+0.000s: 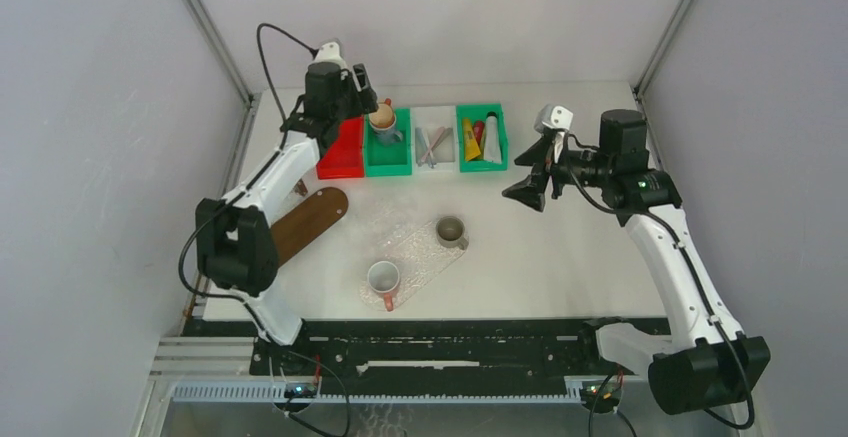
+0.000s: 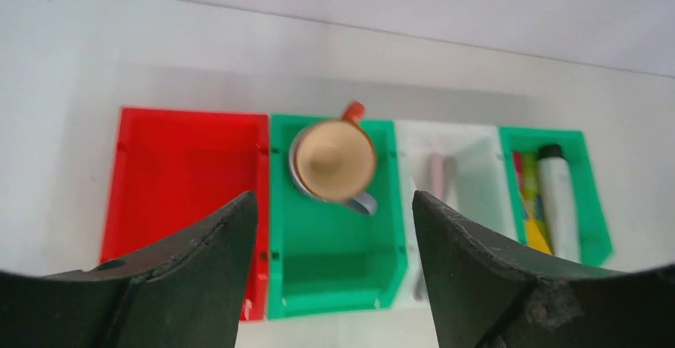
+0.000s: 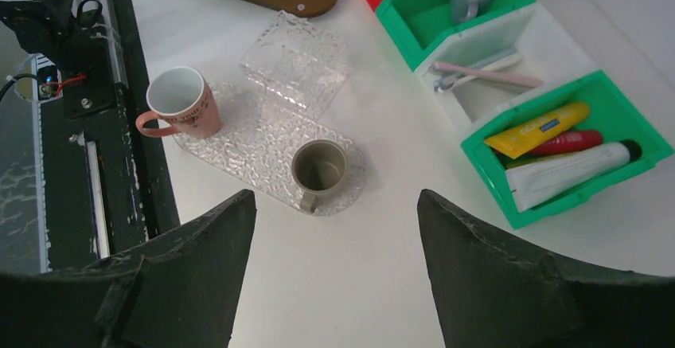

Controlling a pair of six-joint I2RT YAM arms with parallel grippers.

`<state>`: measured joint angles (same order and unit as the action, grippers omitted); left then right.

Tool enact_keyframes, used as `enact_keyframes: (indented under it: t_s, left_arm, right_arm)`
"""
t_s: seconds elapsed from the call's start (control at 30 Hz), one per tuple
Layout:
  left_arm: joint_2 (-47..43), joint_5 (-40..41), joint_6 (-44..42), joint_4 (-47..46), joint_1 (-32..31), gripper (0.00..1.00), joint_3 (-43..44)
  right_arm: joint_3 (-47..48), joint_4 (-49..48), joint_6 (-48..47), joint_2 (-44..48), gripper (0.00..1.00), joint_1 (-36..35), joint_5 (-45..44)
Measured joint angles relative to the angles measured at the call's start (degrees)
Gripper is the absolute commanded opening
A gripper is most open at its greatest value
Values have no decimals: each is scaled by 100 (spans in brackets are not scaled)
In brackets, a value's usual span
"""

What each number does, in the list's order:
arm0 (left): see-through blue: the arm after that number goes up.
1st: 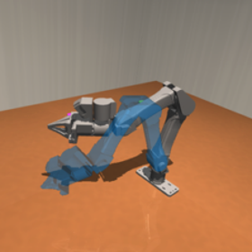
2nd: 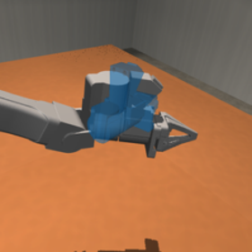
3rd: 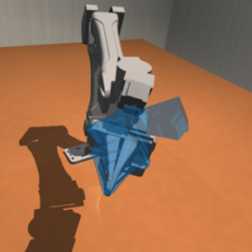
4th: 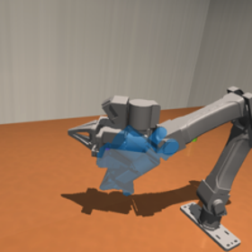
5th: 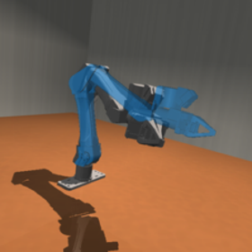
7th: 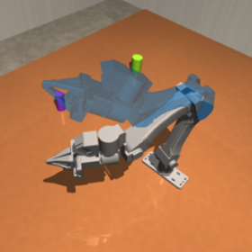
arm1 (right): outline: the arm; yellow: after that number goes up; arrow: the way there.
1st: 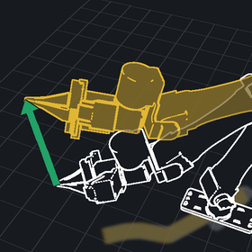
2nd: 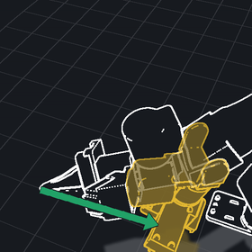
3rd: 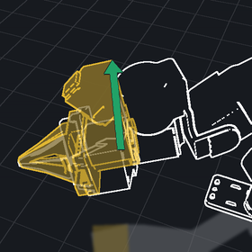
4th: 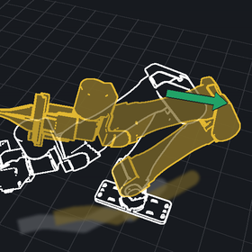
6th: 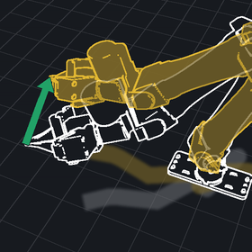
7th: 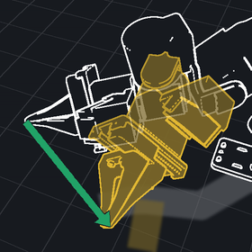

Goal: Prepare toiletry sets of a toothbrush and toothpaste on the tray
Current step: Pick up the cup from the storage box.

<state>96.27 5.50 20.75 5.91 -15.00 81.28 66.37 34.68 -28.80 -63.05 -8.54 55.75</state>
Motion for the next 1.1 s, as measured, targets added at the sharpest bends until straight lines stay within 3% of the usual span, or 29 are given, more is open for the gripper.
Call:
enact_keyframes:
  t_s: [0.3,0.53,1.1]
  left_arm:
    - [1683,439,-721,726,57,59,1982]
    - [2201,269,-1049,1027,59,48,2216]
    - [3268,2,-1123,1967,153,25,3357]
  right_arm:
    - [-509,-243,411,-109,83,833,396]
    - [-601,-431,509,-437,83,1145,520]
    - [-796,-492,446,-835,83,1106,323]
